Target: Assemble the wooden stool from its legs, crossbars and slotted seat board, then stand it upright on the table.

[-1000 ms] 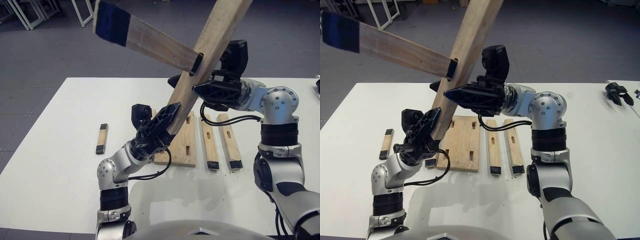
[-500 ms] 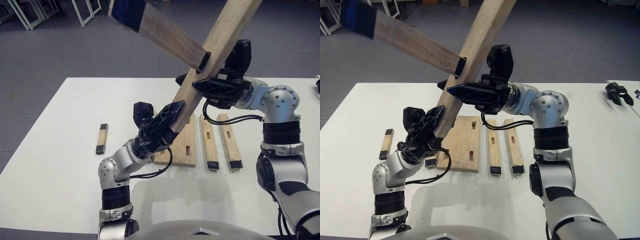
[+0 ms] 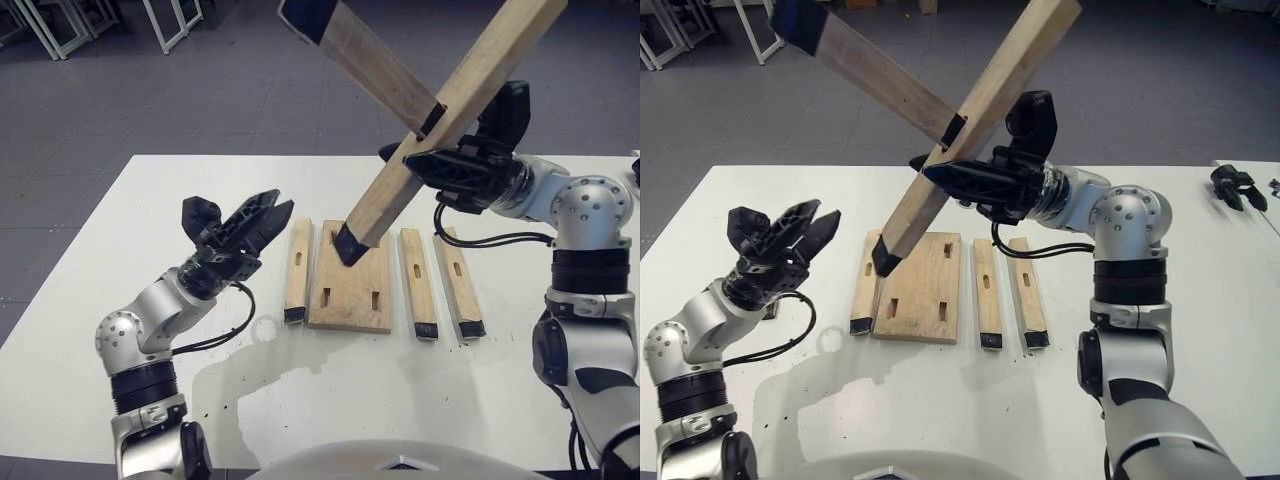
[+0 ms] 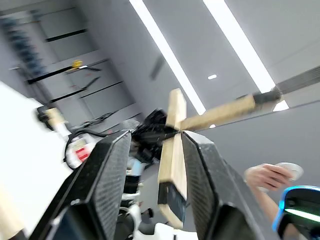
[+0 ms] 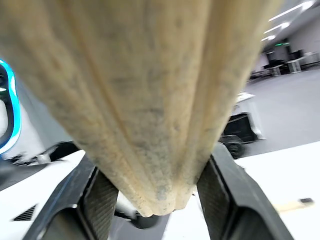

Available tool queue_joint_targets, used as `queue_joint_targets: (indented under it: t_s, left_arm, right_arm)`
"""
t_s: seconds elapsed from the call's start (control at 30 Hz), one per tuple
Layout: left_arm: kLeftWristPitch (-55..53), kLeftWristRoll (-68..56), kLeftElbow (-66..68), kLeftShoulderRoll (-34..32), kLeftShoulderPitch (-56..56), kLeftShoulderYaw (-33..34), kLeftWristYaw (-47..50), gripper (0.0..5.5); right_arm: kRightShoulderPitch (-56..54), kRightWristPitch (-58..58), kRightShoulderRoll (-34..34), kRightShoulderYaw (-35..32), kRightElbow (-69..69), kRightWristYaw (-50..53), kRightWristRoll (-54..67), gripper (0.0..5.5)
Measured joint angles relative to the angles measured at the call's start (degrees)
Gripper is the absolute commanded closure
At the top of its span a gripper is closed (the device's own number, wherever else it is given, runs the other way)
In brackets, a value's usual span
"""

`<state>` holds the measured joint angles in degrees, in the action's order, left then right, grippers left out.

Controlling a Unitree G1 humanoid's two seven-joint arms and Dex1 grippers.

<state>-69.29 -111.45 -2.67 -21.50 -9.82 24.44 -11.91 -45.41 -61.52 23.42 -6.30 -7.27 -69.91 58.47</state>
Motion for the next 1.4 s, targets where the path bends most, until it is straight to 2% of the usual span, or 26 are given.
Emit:
queue_joint_targets:
  t_s: [0.1, 0.27, 0.33, 0.43, 0.53, 0.73, 0.93, 1.2, 1.4]
  left_arm:
    - [5.57, 12.37, -8.66, -1.41, 1.63, -1.50, 1.22, 3.66]
    - [21.68, 42.43, -17.25, -1.99, 4.17, -10.16, 0.43, 3.66]
    - [28.20, 56.97, -20.79, -4.61, 6.52, -17.20, -1.86, 3.66]
    - [32.19, 74.42, -22.46, -11.62, 5.55, -28.44, -5.11, 3.66]
    - [32.93, 85.89, -24.40, -17.28, 4.05, -37.60, -8.46, 3.66]
    - [29.53, 97.51, -26.20, -19.01, 5.51, -47.98, -9.81, 3.66]
    - [29.47, 105.59, -24.28, -19.34, 3.72, -52.29, -11.83, 3.66]
    - [29.74, 108.57, -26.24, -24.01, 3.36, -53.49, -18.57, 3.66]
    - [32.28, 109.80, -25.68, -25.07, 4.69, -52.95, -20.17, 3.66]
  right_arm:
    - [3.95, 1.90, 0.15, -1.08, 1.69, 5.41, -2.46, 3.42]
    - [9.59, 5.96, 0.62, -0.28, 4.43, 10.85, -9.14, 3.42]
    - [10.53, 11.24, 1.20, 1.42, 3.78, 12.79, -14.57, 3.42]
    - [9.22, 18.24, 1.31, 3.19, -0.74, 14.28, -20.73, 3.42]
    - [6.93, 22.95, 1.19, 4.63, -4.98, 14.57, -24.78, 3.42]
    - [5.64, 28.00, -0.10, 6.64, -8.88, 14.00, -28.93, 3.42]
    - [3.09, 35.54, -0.97, 10.47, -15.77, 11.92, -35.08, 3.42]
    - [1.50, 46.45, -2.36, 15.99, -28.03, 7.43, -43.83, 3.42]
    - [-0.43, 50.79, -3.85, 16.09, -33.97, 6.50, -45.85, 3.42]
